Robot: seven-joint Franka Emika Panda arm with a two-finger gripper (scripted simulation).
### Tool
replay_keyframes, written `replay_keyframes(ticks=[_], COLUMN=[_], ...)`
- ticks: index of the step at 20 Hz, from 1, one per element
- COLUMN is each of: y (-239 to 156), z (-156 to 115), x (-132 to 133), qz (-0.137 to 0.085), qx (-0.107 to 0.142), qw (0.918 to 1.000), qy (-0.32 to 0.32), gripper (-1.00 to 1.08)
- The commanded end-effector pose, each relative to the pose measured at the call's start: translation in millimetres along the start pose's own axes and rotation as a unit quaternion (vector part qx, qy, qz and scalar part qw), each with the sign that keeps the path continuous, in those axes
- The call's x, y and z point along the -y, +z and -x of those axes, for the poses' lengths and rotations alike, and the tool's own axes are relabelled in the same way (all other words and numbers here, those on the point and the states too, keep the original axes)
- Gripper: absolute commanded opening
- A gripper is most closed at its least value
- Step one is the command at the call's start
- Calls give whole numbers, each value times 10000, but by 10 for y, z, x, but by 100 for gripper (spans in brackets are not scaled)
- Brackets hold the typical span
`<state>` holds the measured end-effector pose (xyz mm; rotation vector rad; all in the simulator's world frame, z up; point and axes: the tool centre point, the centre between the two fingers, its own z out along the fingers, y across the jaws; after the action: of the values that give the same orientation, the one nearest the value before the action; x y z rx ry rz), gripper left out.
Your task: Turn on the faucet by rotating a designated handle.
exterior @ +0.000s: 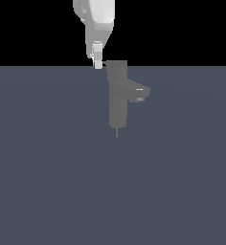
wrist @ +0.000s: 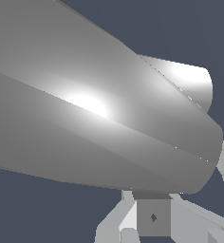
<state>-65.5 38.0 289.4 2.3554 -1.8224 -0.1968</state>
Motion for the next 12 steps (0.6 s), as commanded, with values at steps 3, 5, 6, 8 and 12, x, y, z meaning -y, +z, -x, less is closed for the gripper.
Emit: replay_keyframes(ticks=[3, 5, 6, 8, 12], y=[-49, -49, -2, -8, -19], z=[-204, -233, -126, -265, -540], x=[-167, -200, -158, -168, -189], qz=[-37, -37, 8, 3, -8], qx=[-14, -14, 0, -2, -6], qw=[10000, 10000, 10000, 10000, 10000], qy=[72, 72, 0, 8, 25], gripper=[-100, -100, -100, -100, -100])
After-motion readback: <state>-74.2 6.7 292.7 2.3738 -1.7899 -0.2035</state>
